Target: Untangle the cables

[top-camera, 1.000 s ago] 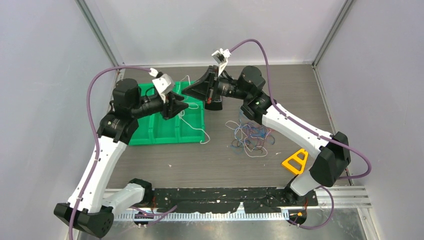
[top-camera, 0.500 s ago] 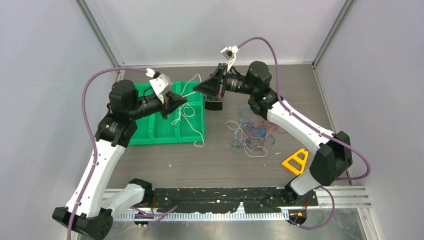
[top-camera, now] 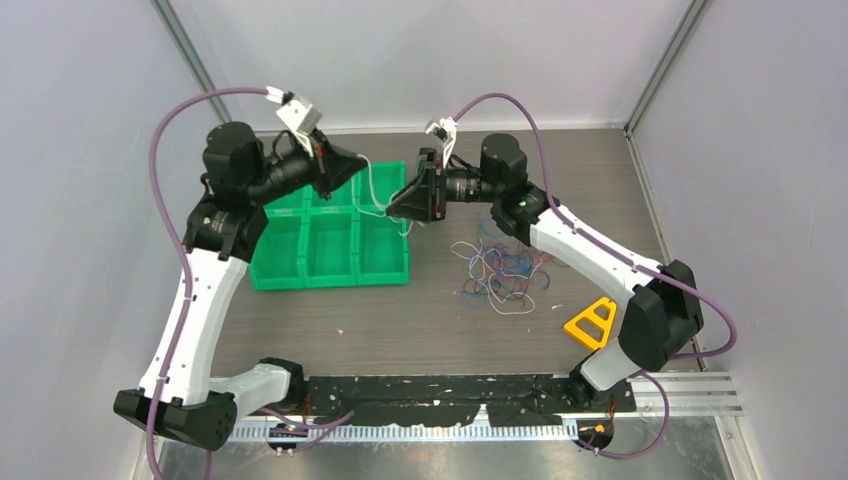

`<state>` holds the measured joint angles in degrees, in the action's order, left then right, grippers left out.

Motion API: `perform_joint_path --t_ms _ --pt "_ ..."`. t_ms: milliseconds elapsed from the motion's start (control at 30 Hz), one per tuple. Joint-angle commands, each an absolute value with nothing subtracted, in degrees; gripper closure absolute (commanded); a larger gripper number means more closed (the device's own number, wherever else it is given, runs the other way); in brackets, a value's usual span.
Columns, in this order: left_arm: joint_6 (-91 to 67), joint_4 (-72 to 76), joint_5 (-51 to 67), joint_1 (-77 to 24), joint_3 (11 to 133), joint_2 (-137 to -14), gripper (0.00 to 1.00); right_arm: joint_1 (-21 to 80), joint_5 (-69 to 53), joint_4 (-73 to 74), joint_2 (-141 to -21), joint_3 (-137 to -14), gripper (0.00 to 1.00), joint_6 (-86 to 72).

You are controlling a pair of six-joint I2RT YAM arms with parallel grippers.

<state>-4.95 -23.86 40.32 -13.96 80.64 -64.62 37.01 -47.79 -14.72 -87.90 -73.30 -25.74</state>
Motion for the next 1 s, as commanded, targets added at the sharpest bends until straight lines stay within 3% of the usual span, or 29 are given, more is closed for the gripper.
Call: perform_joint_path --t_ms 0,167,333,967 --pt "-3.54 -18.56 39.46 -12.29 87.79 -64.11 1.00 34.06 -50.06 -7.00 -85.71 -77.23 0.42 -19.19" --pt "-0.51 -19.04 37.38 -11.60 94.18 -66.87 1.00 30.20 -49.33 0.28 -83.18 -79.22 0.15 -14.29" --pt "2.24 -18.02 34.93 -10.76 99.94 -72.20 1.00 27.24 -47.96 6.71 -81.63 -79.25 0.02 -10.38" --pt "-1.37 -8.39 32.32 -7.75 96.50 -91.56 1.00 16.35 -45.56 14.33 -79.14 -77.43 0.05 -5.38"
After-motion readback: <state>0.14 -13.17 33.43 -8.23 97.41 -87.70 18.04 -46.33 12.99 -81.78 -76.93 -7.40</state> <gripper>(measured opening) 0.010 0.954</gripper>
